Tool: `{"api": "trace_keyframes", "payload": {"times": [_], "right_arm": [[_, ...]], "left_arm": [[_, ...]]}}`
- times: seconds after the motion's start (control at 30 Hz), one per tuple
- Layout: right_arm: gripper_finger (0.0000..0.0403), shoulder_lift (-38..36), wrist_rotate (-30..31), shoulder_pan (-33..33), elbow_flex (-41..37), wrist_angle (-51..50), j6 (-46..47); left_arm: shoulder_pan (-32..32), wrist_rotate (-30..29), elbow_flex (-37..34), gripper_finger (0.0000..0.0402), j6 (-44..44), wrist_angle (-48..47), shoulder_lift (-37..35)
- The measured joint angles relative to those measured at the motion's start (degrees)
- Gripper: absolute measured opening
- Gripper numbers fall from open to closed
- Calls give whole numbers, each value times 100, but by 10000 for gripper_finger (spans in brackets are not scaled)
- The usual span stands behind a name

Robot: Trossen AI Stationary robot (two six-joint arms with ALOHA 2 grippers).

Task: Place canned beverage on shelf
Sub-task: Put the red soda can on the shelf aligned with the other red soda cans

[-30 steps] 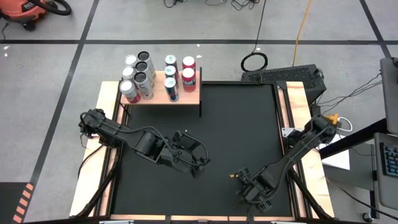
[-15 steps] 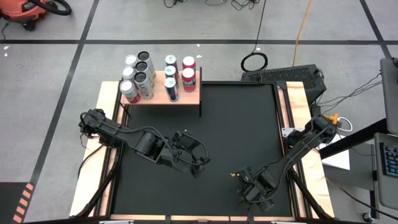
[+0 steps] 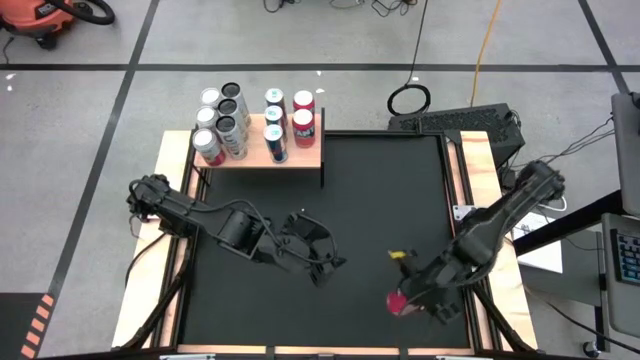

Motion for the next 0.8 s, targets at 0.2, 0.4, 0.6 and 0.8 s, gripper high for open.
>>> {"api": "trace_keyframes", "payload": {"times": [0.2,0.4,0.6,0.8], "right_arm": [[274,-865,185,-85,0,287,-237],[273,-1455,821,-97,2,720,-1087],[273,-1659,1759,-174,2,1070,-2073],[273,-1582,2100,-231,2,1423,-3392]], "left_arm": [[128,796,1,384,215,929,0],[300,1367,1,384,719,1965,0],[546,1652,2,384,1093,2453,0],[787,1670,2,384,1530,2393,0]]}}
